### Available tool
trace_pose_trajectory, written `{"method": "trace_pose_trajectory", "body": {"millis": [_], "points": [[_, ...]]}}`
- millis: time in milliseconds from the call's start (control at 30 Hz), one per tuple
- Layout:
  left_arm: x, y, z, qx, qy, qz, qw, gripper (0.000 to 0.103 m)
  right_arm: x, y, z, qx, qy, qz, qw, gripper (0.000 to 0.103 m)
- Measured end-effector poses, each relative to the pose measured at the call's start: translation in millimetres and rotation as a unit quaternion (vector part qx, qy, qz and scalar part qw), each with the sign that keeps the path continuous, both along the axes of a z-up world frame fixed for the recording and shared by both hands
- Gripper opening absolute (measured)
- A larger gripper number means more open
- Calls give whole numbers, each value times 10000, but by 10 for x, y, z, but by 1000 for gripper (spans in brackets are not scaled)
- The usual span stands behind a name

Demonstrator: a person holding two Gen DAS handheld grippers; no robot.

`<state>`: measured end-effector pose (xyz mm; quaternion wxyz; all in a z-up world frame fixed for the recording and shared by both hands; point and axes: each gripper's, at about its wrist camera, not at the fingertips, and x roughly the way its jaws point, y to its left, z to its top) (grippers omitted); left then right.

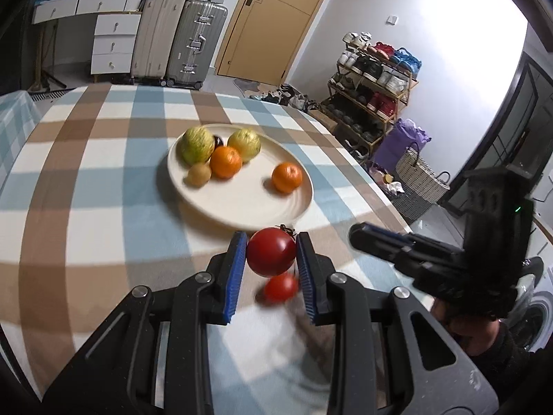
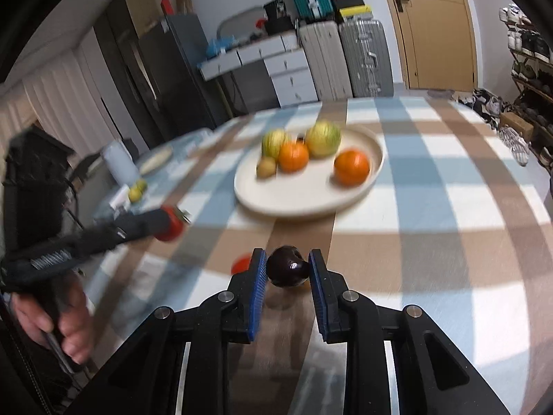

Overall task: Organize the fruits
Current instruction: 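Carry the tomato and plum onto the cream plate and release both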

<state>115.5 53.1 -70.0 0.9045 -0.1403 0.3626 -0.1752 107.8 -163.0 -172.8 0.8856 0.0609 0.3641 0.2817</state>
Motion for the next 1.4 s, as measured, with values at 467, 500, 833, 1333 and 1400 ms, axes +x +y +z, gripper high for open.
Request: {"method": "trace_pose_trajectory", "body": {"millis": [467, 500, 833, 1333, 1400], "points": [[1331, -581, -56, 189, 134, 26, 9997, 27, 1139, -203, 353, 691, 34, -86, 9976, 25], [1401, -596, -68, 208, 143, 42, 9997, 27, 1246, -204, 359, 663, 37, -77, 9978, 25], [1867, -611, -328, 344, 378, 16, 9987, 27, 1978, -85, 26, 725, 838, 66, 9938, 25], [2029, -693, -431, 475, 343, 24, 9983, 27, 2161, -26, -203, 416, 998, -88, 9941, 29], [2022, -687, -417, 497, 364, 30, 9981, 27, 2170, -60, -194, 489, 1040, -129, 9933, 42]]}}
